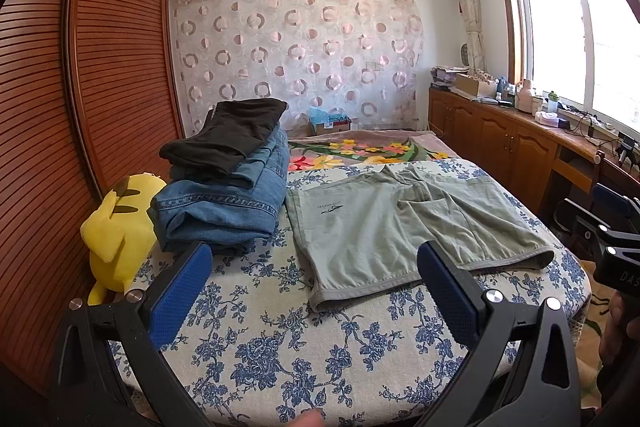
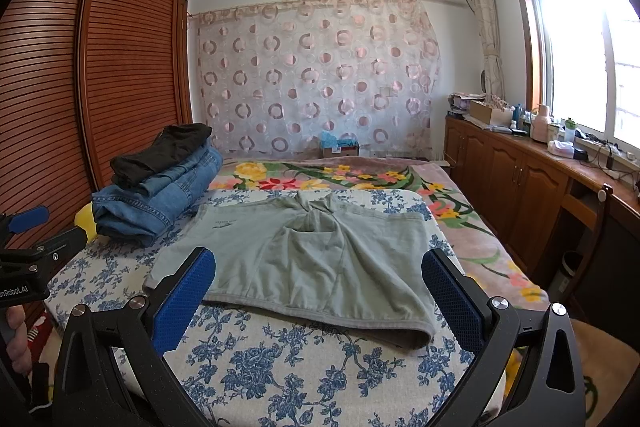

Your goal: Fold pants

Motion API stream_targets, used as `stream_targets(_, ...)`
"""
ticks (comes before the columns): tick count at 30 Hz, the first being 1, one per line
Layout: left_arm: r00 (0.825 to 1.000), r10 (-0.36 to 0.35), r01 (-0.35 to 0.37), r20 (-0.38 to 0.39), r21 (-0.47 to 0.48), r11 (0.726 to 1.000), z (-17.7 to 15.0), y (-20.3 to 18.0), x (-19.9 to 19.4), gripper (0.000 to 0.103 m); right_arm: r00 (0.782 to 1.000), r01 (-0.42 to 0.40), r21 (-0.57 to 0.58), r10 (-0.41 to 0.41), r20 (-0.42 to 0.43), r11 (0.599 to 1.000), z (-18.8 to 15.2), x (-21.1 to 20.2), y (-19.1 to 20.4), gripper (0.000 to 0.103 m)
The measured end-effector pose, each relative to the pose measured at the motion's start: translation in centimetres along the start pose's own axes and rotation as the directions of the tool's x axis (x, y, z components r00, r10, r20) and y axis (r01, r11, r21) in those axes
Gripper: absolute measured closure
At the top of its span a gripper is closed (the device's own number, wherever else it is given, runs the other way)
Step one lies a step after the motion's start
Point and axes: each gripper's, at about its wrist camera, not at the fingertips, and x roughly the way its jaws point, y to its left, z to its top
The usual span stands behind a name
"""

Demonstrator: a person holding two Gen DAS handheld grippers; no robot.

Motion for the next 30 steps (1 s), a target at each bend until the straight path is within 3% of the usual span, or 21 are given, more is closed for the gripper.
stream_targets(11,1.000,-0.015,0.015,-0.010,-0.008,1.000,-0.3,0.0,0.3,0.001,1.000,-0.002,0.000,0.002,-0.010,1.000,-0.2,0.1,0.1,0.000)
stream_targets(30,0.986,-0.079,0.084,-0.147,0.024,0.996,-3.9,0.9,6.0,0.001,0.994,-0.008,0.010,0.009,-0.108,1.000,-0.9,1.9,-2.4,0.000)
